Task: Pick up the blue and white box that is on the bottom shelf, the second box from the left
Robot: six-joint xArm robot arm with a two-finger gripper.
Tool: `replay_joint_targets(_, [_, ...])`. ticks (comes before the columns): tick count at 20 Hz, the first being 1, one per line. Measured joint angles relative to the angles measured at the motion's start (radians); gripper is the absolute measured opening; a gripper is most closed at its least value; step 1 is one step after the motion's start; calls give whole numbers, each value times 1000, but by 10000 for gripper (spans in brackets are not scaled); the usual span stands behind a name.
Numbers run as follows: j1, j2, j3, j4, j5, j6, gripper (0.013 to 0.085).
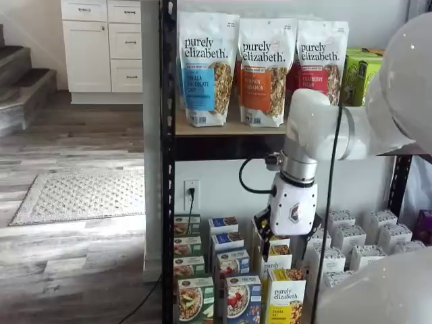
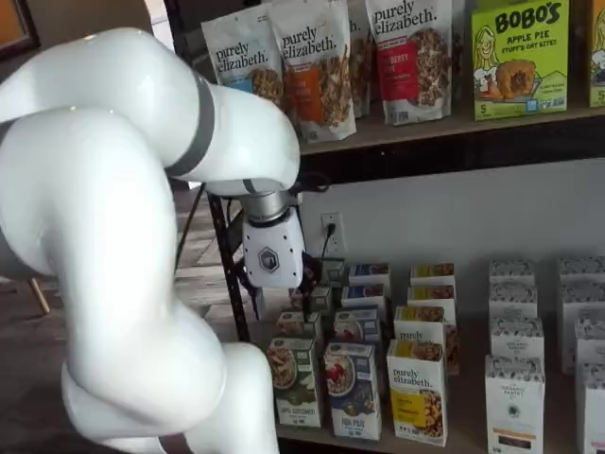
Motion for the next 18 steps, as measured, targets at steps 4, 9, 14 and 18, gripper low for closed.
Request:
replay_joint_targets(4, [22, 28, 14, -20, -61, 30, 850])
replay_joint_targets(9, [50, 71, 21, -33, -122, 63, 850])
replay_joint_targets(14, [70, 149, 17, -33, -194, 81, 850])
replay_joint_targets(18, [71, 228, 3, -58, -276, 98, 850])
